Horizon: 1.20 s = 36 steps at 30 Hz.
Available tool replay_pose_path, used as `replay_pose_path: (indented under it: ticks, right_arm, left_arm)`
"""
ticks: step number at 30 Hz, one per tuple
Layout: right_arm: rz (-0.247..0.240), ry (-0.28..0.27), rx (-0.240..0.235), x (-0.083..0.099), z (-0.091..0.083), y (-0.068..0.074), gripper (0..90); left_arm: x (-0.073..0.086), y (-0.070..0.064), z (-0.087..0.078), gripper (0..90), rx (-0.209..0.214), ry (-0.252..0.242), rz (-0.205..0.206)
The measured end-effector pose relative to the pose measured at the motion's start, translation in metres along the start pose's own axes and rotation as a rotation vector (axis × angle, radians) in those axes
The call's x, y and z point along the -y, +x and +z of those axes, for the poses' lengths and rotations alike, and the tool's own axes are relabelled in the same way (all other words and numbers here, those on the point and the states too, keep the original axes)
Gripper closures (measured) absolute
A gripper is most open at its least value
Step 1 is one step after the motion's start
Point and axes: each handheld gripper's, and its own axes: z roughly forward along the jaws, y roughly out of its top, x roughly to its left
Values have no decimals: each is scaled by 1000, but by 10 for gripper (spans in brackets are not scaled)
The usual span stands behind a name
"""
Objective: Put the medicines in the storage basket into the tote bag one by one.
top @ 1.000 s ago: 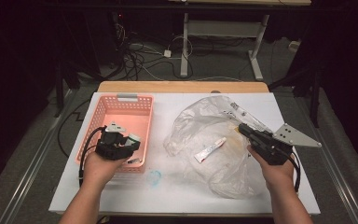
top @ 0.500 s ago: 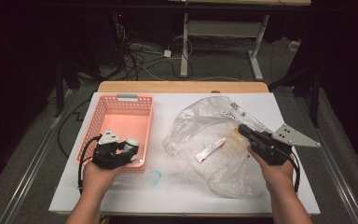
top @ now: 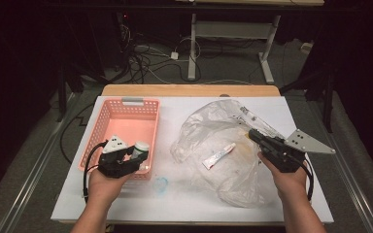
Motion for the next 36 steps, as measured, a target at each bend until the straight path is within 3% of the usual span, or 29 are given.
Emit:
replay_pose_path:
  ticks: [12,14,23,24,36]
  right_arm:
    - [1,0,-1,-1,1,2,900]
    - [-5,1,-1,0,2,1,900]
    - [-13,2,-4,-1,2,3,900]
    - [-10,1,-3,-1,2,3,900]
    - [-13,-3,-4,-1,1,2,900]
  left_arm:
    - [-6,-12,-4,539,54,-37,12]
    - [-8,-17,-5,539,66,-53,15]
    - [-9,-36,1,539,110,-43,52]
    - [-9,-41,1,539,129,-46,55]
    - [-12,-73,6,539,188,-52,130]
